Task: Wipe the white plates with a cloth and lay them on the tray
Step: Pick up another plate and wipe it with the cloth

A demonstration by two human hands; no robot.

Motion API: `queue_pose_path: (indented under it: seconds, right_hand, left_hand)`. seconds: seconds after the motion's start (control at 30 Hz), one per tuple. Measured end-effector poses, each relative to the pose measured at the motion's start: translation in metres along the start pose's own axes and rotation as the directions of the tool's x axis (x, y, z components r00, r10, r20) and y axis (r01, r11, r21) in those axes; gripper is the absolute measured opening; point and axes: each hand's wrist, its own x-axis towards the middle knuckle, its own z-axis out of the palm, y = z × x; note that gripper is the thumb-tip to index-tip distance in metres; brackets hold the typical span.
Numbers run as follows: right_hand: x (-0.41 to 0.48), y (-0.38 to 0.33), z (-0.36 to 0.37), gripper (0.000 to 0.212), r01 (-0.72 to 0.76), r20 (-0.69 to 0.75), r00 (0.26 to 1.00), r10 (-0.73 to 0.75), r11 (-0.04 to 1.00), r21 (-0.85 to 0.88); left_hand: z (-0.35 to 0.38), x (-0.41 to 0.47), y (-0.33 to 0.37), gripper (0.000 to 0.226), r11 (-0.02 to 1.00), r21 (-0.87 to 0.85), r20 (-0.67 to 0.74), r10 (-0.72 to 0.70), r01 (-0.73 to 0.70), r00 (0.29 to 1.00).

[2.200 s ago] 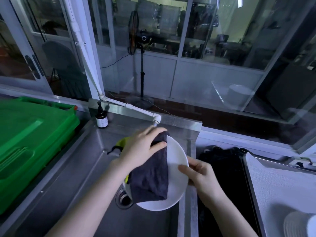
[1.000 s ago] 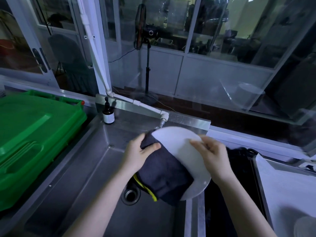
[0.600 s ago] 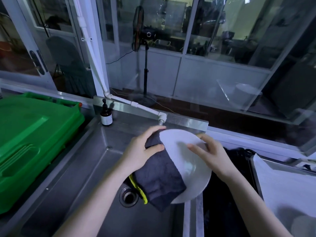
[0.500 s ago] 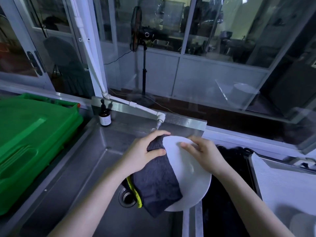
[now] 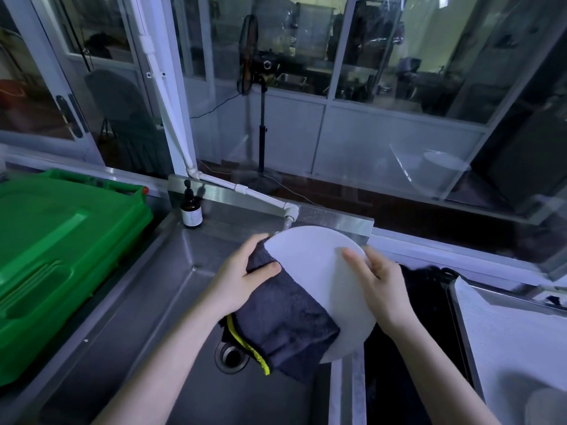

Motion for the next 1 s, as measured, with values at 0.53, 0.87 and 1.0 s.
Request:
queue_pose_path:
  seconds: [0.53, 0.87, 1.0]
  right_hand:
    - [-0.008, 0.005, 0.041, 0.033, -0.206, -0.238, 0.918, 0.317, 0.895, 0.397]
    - [0.026, -0.028, 0.006, 0.046, 0.156, 0.432, 0.897, -0.095, 0.982, -0.107]
    - [0.023, -0.021, 0.004, 0.036, 0.118, 0.311, 0.946, -0.093, 0.991, -0.064]
  left_hand:
    - [0.028, -0.010, -0.027, 0.038, 0.927, -0.375, -0.380, -0.162, 0.008, 0.911]
    - [-0.006, 0.007, 0.008, 0.050, 0.966, 0.117, 0.137, 0.216, -0.233, 0.967]
    - [0.002, 0.002, 0.000, 0.047, 0.983, 0.024, 0.025, 0.182, -0.183, 0.983]
